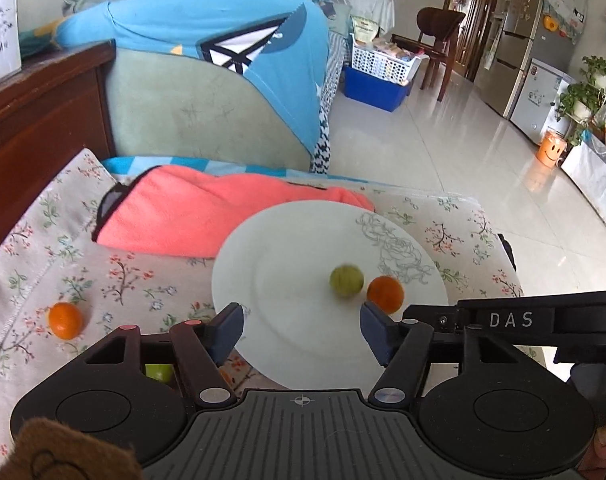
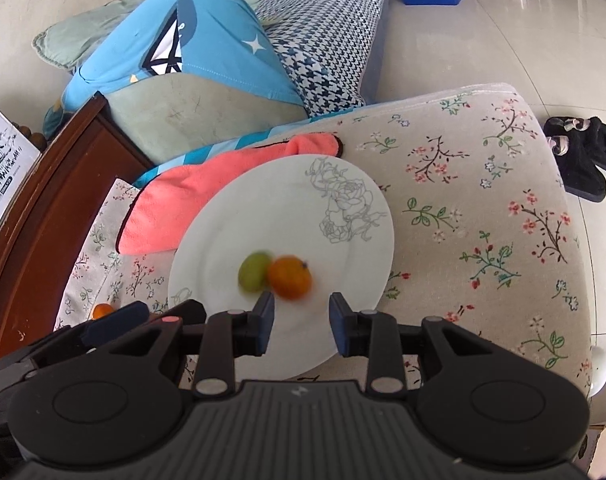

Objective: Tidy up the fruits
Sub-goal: 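Open both tools and withdraw them from the plate back to the fruit pile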

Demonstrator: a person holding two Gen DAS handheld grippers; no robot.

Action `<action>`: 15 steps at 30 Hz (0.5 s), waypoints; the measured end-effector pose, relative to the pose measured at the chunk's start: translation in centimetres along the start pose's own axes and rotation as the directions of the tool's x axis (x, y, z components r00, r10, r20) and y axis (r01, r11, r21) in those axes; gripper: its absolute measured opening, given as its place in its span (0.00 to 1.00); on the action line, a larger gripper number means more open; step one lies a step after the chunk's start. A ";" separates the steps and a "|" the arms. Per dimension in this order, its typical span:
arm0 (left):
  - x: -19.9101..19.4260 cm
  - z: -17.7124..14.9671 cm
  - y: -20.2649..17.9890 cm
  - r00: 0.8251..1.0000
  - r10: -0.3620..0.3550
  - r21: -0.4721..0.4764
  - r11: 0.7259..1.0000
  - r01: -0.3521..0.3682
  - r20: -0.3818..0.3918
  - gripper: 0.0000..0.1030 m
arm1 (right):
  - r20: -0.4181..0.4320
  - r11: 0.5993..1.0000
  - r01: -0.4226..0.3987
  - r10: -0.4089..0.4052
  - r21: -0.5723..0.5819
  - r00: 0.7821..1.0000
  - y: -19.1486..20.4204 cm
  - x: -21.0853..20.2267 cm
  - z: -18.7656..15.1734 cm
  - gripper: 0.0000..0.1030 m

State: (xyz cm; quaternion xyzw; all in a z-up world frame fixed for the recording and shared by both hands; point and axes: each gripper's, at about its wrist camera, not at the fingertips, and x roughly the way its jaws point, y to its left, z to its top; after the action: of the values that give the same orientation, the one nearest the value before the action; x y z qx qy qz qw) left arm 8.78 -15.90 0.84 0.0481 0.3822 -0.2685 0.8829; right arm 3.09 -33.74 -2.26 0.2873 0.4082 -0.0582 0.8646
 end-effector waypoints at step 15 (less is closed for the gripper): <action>-1.7 0.3 1.9 0.997 0.076 -0.001 0.997 -0.076 -0.020 0.80 | -0.021 0.992 -0.046 0.044 -0.117 0.999 2.3 -0.1 -1.1 0.37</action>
State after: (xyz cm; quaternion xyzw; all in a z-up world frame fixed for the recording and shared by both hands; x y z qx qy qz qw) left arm 8.97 -13.65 2.02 0.0647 0.3890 -0.2341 0.8887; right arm 3.10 -31.26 -1.71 0.2456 0.4121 -0.0119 0.8773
